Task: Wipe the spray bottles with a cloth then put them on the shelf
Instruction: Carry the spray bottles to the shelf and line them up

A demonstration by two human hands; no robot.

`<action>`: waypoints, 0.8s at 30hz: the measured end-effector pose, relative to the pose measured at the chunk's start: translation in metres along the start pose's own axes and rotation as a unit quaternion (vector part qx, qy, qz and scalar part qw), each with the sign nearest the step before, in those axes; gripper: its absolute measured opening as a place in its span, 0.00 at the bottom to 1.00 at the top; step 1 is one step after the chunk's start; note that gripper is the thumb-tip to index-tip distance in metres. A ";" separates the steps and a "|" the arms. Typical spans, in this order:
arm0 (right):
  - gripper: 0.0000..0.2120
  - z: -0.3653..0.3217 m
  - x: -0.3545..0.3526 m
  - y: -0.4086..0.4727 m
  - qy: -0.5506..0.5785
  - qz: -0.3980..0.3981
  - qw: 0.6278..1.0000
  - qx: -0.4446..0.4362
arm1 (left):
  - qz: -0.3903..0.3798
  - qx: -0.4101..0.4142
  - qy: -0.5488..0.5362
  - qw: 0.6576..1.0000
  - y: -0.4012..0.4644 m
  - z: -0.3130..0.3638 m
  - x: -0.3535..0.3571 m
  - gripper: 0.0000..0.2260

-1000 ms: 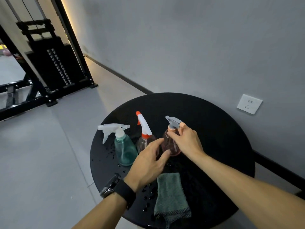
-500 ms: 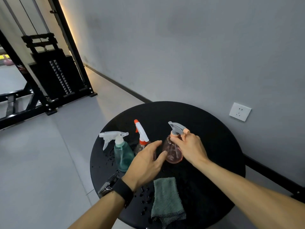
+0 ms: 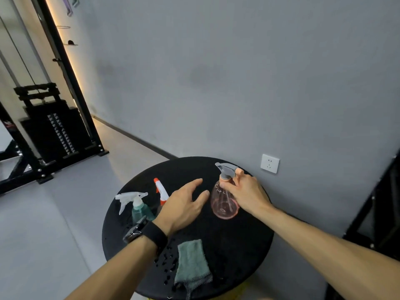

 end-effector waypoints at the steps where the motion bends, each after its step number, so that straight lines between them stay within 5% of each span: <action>1: 0.10 0.000 -0.007 -0.005 0.008 0.006 1.000 0.000 | -0.003 0.002 0.003 1.000 -0.002 0.006 0.000 0.25; 24: 0.07 0.034 -0.148 -0.136 0.032 0.080 0.995 0.042 | -0.061 0.128 0.032 0.989 -0.041 0.157 0.048 0.27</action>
Point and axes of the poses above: each hand's wrist, its own y-axis towards the middle knuckle, its own x-axis out of the palm, z = x × y, the point moved 5 cm from there along y, towards the middle knuckle, and after that the axes turned 6 degrees about -z, right-handed, at the moved point
